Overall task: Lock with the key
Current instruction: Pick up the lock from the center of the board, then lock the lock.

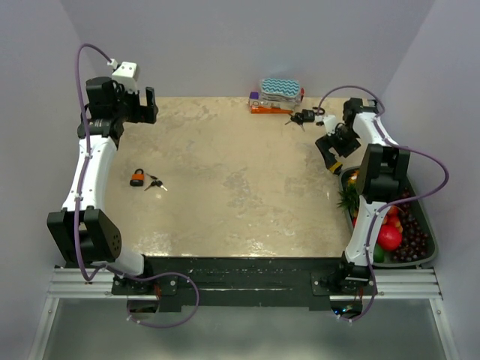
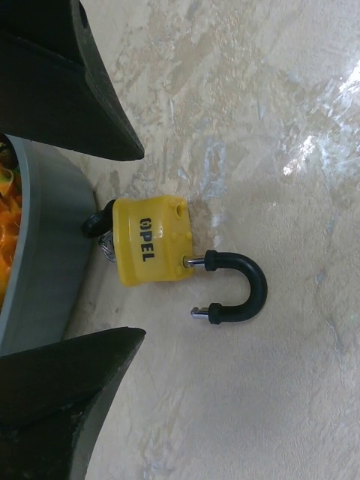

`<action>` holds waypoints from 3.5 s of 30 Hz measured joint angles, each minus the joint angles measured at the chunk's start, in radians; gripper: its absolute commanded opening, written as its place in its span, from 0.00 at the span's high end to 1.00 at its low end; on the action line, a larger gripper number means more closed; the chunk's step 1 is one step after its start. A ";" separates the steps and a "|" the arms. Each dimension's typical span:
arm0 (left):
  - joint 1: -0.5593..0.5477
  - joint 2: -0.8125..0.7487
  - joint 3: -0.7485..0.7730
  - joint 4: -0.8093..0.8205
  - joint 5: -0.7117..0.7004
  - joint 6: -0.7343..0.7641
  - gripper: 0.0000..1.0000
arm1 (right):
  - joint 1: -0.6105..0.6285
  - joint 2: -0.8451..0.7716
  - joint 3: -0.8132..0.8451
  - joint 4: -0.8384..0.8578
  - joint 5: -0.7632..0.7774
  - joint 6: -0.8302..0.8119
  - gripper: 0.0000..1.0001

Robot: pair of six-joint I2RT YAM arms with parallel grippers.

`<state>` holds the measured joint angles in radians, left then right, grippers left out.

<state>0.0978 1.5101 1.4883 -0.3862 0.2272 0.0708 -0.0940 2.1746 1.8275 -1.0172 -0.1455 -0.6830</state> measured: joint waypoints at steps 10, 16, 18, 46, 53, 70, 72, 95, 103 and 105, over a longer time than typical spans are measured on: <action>0.000 0.000 0.009 -0.005 0.013 0.000 0.01 | 0.000 0.014 -0.055 0.061 0.020 -0.025 0.28; 0.000 0.000 0.009 -0.004 0.035 -0.020 0.01 | 0.000 0.026 -0.070 0.082 0.023 -0.039 0.60; 0.000 0.000 0.002 -0.002 0.051 -0.027 0.01 | 0.002 0.027 -0.070 0.085 0.023 -0.036 0.77; -0.280 -0.395 -0.477 -0.127 0.712 0.752 0.27 | 0.577 -0.292 -0.002 -0.279 -0.860 -0.077 1.00; -0.490 -0.495 -0.567 -0.037 0.687 0.842 0.38 | 0.683 -0.295 -0.053 -0.306 -0.899 -0.081 1.00; -0.684 -0.479 -0.606 0.002 0.597 0.868 0.77 | 0.757 -0.393 -0.103 -0.310 -0.896 -0.057 1.00; -0.684 -0.475 -0.606 0.002 0.593 0.867 0.88 | 0.760 -0.393 -0.113 -0.310 -0.896 -0.057 1.00; -0.548 -0.426 -0.577 0.092 0.574 0.435 1.00 | 0.467 -0.540 -0.190 -0.048 -0.890 0.153 0.01; -0.525 -0.365 -0.469 0.143 0.663 0.224 1.00 | 0.493 -0.721 -0.344 0.164 -0.864 0.200 0.01; -0.525 -0.362 -0.454 0.151 0.692 0.182 1.00 | 0.498 -0.745 -0.370 0.204 -0.858 0.207 0.01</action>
<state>-0.4274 1.1484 1.0348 -0.2352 0.9188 0.2523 0.4038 1.4300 1.4578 -0.8127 -1.0035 -0.4763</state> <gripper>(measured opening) 0.086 0.986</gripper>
